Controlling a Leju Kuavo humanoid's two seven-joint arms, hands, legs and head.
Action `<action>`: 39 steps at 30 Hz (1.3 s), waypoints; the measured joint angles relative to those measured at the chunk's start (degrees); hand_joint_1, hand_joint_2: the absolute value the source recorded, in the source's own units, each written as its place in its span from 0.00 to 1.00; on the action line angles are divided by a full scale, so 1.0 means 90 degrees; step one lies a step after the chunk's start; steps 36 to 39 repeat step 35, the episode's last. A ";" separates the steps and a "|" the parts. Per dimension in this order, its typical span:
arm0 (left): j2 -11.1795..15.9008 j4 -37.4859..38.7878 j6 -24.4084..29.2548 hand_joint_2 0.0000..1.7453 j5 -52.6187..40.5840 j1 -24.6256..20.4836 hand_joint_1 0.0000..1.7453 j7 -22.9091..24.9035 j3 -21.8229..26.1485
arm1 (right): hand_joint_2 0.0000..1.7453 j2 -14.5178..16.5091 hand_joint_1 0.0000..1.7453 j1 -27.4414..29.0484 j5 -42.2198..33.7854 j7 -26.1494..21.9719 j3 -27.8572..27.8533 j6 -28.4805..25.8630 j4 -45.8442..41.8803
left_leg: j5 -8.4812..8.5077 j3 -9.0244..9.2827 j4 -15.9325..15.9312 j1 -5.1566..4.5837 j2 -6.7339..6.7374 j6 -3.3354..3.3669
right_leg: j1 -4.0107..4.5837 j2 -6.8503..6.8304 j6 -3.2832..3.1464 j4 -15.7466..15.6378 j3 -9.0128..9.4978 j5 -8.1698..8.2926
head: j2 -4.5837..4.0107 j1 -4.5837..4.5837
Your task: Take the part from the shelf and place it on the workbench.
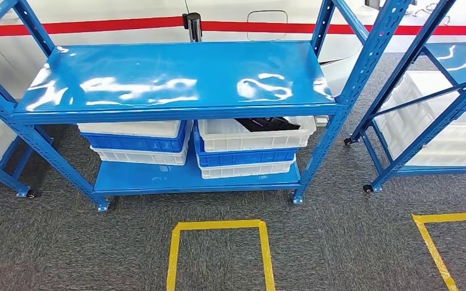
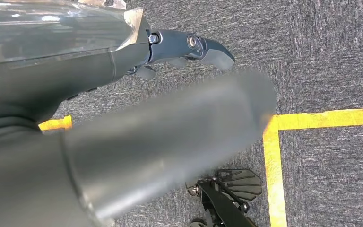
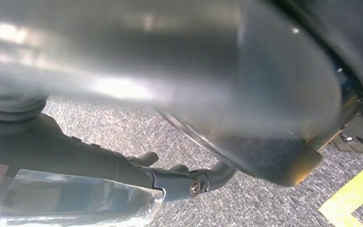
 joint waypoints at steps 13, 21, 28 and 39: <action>0.0095 -0.0104 -0.0164 0.00 0.1221 0.0211 0.00 0.0543 -0.1316 | 0.00 -0.0035 0.00 0.0173 -0.0321 0.0103 -0.0368 0.0133 -0.0120 | 0.0000 -0.0001 -0.0001 0.0020 -0.0001 -0.0002 | 0.0025 0.0000 -0.0003 0.0002 -0.0001 -0.0003 | 0.0001 0.0000; 0.0202 -0.0263 -0.0281 0.00 0.2514 0.0406 0.00 0.0954 -0.2599 | 0.00 -0.0070 0.00 0.0370 -0.0609 0.0082 -0.0792 0.0204 -0.0328 | -0.0001 -0.0001 -0.0002 0.0020 0.0000 -0.0002 | 0.0024 0.0000 -0.0004 0.0002 0.0000 -0.0005 | 0.0000 0.0001; 0.0305 -0.0412 -0.0379 0.00 0.3657 0.0603 0.00 0.1311 -0.3763 | 0.00 -0.0143 0.00 0.0543 -0.0872 0.0058 -0.1196 0.0263 -0.0529 | -0.0001 -0.0002 -0.0002 0.0020 -0.0001 -0.0002 | 0.0023 0.0000 -0.0004 0.0001 0.0000 -0.0004 | 0.0000 0.0001; 0.0385 -0.0546 -0.0473 0.00 0.4707 0.0770 0.00 0.1639 -0.4822 | 0.00 -0.0198 0.00 0.0703 -0.1106 0.0002 -0.1560 0.0344 -0.0718 | -0.0002 -0.0001 -0.0002 0.0020 -0.0001 -0.0003 | 0.0024 0.0000 -0.0004 0.0001 0.0000 -0.0005 | 0.0000 0.0000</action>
